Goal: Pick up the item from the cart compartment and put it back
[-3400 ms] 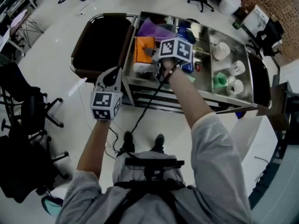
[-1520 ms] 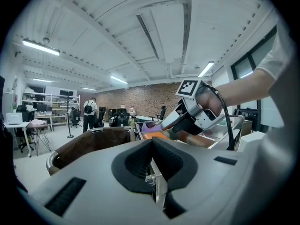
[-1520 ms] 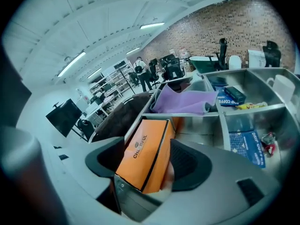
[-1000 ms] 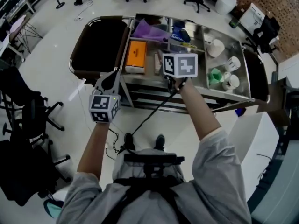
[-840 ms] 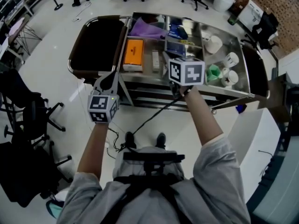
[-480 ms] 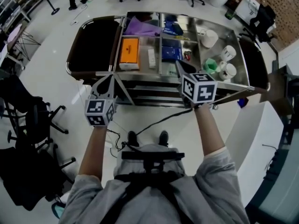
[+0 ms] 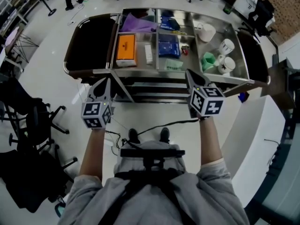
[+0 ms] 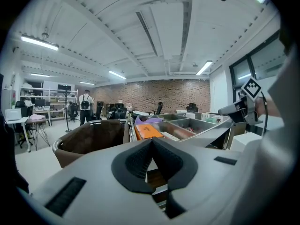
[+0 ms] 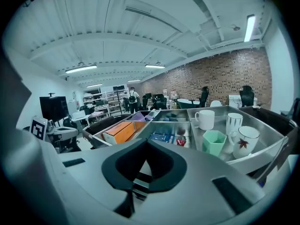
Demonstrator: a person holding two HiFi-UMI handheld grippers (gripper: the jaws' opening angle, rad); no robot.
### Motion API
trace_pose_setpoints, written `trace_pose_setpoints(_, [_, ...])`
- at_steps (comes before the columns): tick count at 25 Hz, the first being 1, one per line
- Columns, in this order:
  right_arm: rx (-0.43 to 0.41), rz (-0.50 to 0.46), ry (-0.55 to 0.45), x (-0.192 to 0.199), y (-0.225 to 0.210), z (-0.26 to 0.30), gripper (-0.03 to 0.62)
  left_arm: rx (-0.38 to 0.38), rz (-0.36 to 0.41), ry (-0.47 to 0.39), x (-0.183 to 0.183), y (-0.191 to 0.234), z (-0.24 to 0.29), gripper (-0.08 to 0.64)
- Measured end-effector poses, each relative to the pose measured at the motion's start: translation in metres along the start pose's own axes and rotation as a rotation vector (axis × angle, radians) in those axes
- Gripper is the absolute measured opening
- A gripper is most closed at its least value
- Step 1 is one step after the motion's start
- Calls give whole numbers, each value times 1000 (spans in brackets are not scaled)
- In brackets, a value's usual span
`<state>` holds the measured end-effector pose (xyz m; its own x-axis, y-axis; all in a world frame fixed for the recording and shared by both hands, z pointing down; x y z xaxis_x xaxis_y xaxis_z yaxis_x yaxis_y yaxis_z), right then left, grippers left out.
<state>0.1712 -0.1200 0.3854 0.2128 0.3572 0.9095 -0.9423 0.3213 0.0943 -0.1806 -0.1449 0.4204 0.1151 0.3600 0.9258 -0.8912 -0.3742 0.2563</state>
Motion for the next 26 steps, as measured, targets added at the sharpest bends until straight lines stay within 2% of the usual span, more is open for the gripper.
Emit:
trace_pose_setpoints(13, [3, -57, 24, 2, 6, 5, 8, 3, 0, -9, -3, -2, -3, 5])
trace_pose_setpoints(26, [-8, -70, 29, 7, 6, 3, 8, 22, -14, 5, 7, -8, 0, 5])
Point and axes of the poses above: the fingertips, and each gripper's own axes: z forward along the fingers, y to its left, x out of its underside, the point moved 6 cm from there along -z, backward along the fingers, and after that the axes turned 15 degrees about -z, right-handed, at the moved point
